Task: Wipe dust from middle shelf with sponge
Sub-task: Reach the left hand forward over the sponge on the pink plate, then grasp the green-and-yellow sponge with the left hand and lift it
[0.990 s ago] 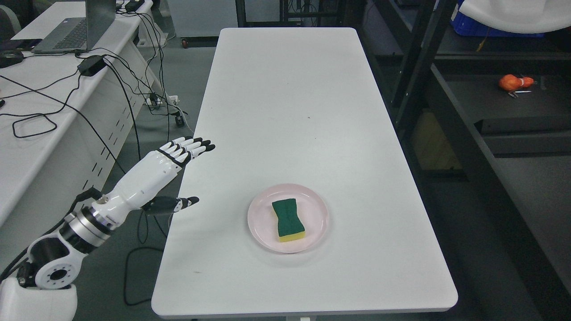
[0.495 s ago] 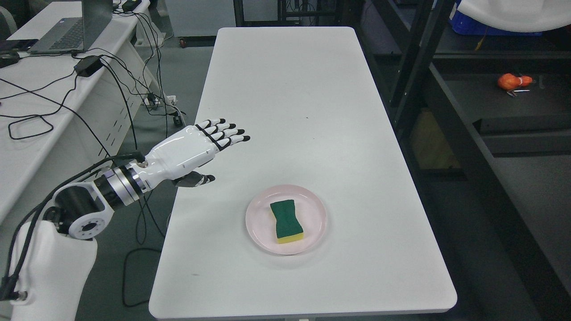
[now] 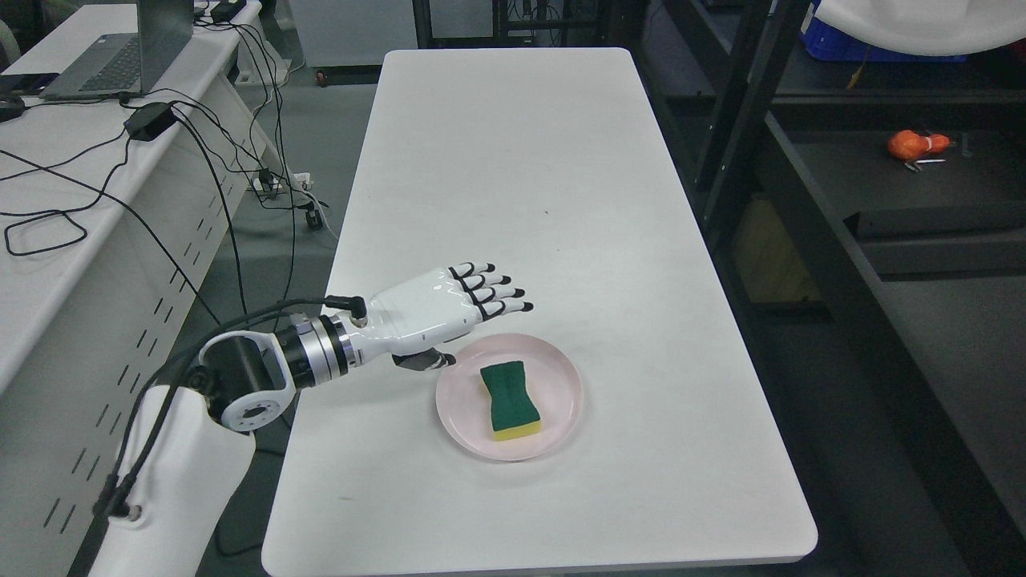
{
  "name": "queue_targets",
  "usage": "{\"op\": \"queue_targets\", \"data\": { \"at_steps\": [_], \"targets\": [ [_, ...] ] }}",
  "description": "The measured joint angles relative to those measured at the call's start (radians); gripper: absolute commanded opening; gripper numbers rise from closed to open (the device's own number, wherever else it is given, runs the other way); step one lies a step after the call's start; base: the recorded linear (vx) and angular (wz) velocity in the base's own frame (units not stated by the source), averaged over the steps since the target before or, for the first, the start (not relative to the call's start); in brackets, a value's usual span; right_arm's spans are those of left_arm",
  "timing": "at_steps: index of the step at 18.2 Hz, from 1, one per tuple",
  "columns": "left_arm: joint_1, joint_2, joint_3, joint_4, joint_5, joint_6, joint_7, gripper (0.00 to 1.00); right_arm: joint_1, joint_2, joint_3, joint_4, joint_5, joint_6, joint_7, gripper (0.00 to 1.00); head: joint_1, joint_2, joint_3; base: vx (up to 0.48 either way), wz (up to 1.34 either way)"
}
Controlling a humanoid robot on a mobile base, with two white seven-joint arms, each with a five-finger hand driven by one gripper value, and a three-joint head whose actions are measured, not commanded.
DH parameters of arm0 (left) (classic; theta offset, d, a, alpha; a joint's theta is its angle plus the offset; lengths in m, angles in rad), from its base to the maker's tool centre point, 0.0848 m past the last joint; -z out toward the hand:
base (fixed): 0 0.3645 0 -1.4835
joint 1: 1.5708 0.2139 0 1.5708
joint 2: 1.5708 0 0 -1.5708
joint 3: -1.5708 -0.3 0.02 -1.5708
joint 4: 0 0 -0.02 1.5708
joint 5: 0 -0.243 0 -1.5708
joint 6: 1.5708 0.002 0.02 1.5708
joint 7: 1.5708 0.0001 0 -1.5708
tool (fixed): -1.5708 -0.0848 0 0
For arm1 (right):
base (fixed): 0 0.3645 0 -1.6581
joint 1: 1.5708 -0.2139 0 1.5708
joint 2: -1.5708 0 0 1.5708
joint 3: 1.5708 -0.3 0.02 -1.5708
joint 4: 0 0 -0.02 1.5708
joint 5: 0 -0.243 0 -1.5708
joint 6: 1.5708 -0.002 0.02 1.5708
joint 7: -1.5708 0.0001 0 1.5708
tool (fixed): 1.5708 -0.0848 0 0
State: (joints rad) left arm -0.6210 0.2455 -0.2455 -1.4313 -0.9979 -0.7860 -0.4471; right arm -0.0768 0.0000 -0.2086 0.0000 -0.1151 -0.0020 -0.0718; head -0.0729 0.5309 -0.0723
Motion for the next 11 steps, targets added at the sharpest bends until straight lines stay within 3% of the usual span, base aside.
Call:
{"op": "queue_targets", "data": {
  "at_steps": [11],
  "targets": [
    [0.001,-0.040,-0.098,0.027,-0.063,0.000,-0.005,0.94,0.000,0.000,0.000,0.000,0.000,0.000,0.000,1.00,0.0000,0.000,0.000,0.003,0.00]
  ]
}}
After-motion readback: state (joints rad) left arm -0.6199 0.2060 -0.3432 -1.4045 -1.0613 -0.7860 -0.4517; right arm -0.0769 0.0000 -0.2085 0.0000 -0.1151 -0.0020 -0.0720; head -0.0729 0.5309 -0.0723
